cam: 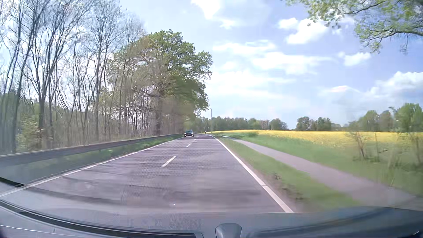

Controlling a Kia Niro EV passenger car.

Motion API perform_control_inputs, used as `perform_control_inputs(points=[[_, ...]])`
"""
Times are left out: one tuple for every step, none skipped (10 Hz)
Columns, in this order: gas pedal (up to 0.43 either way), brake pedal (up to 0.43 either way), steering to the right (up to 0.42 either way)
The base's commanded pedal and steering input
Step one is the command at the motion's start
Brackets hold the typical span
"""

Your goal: Follow the waypoints while adhering to traffic rules and regulations

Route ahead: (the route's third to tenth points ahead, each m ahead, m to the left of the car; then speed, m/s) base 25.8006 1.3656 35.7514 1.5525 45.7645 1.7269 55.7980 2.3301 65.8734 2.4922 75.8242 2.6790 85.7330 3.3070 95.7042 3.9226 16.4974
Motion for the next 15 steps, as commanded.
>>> perform_control_inputs(points=[[0.110, 0.000, -0.005], [0.110, 0.000, -0.005], [0.110, 0.000, -0.005], [0.110, 0.000, -0.005], [0.110, 0.000, -0.006], [0.110, 0.000, -0.006], [0.110, 0.000, -0.005], [0.110, 0.000, -0.006], [0.110, 0.000, -0.006], [0.110, 0.000, -0.006], [0.110, 0.000, -0.006], [0.110, 0.000, -0.006], [0.110, 0.000, -0.006], [0.110, 0.000, -0.006], [0.110, 0.000, -0.006]])
